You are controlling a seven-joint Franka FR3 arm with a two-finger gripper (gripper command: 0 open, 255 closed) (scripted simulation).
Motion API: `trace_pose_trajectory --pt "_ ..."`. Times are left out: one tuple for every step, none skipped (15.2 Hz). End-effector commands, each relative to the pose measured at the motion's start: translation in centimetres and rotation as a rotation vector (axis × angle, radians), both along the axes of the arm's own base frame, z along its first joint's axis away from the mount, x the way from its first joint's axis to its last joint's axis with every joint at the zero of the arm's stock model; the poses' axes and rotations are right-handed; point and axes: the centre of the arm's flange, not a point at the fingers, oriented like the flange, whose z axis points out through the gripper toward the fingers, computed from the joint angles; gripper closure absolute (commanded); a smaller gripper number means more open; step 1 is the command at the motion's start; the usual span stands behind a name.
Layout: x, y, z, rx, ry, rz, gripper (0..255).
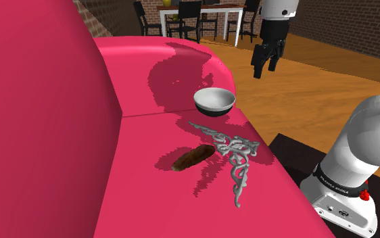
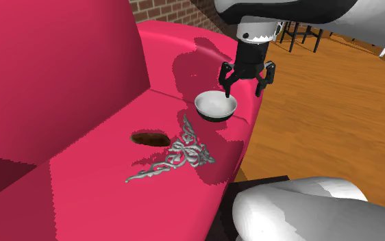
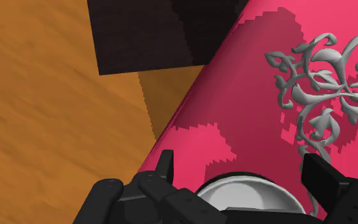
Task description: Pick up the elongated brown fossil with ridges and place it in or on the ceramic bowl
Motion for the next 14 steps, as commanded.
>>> trace_pose_trajectory --pt "0.0 0.0 0.0 0.000 0.000 0.000 0" --pt "0.7 0.9 -0.6 -0.002 -0.003 0.046 0" --pt "1.4 1.9 -1.2 -0.004 -0.006 0.092 0" --pt "2.1 2.9 -1.8 -0.005 -0.008 0.137 0" --pt "2.7 3.9 -2.4 -0.007 -0.011 0.183 0" --pt "3.3 5.0 -3.0 -0.009 -0.014 0.229 0" --pt "3.8 6.0 -3.6 -0.011 -0.017 0.275 0" --pt "4.3 7.1 -4.1 -0.013 -0.019 0.321 0" --pt "4.7 8.3 -4.7 -0.015 -0.022 0.367 0" --pt "5.1 9.4 -5.3 -0.016 -0.025 0.412 0" --pt "5.4 10.5 -5.9 -0.018 -0.028 0.458 0" --pt "5.6 11.7 -6.5 -0.020 -0.030 0.504 0" --pt "5.9 12.9 -7.1 -0.022 -0.033 0.550 0" --pt "6.0 14.0 -7.7 -0.024 -0.036 0.596 0"
